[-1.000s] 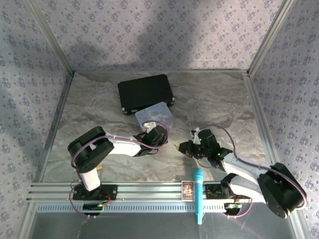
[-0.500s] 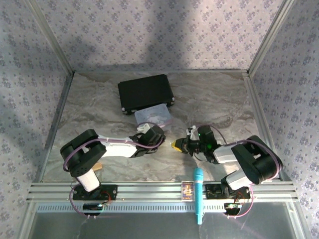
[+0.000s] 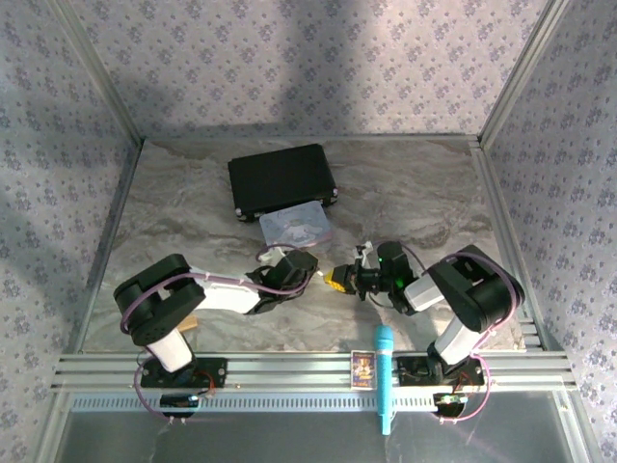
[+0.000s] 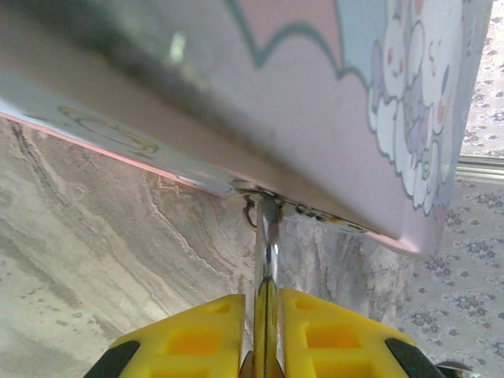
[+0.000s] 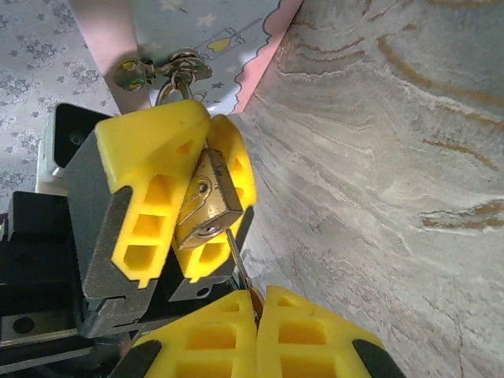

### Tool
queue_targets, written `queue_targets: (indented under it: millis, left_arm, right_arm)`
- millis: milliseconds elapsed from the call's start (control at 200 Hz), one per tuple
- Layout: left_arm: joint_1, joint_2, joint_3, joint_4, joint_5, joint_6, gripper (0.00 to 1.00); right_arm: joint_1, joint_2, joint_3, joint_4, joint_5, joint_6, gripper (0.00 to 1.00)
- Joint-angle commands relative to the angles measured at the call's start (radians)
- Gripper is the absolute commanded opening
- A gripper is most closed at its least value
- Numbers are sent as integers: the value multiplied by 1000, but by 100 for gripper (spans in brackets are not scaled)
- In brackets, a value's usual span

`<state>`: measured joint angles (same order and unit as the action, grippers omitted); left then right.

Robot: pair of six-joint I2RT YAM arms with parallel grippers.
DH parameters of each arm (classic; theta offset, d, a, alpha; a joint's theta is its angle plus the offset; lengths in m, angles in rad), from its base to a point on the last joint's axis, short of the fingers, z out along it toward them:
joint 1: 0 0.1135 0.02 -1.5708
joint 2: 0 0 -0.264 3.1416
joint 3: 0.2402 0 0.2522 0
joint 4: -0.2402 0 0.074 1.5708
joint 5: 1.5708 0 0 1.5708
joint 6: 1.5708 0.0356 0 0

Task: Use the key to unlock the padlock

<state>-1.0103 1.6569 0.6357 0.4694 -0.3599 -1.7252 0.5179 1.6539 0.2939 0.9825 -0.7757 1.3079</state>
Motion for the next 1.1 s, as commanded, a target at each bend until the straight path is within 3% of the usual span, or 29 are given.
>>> queue_targets:
  millis: [0,800,1094]
  left_arm:
    - [-1,9,-12,37,-25,-63,2]
    - [-12,16,-39,189,37,-65,0]
    - [-22,24,-48,211,59,-39,0]
  right_arm:
    - [10,16,25,65,-24,27,0]
    - [-2,106,49,206,-27,90,0]
    - [-11,214,72,406,-45,227,0]
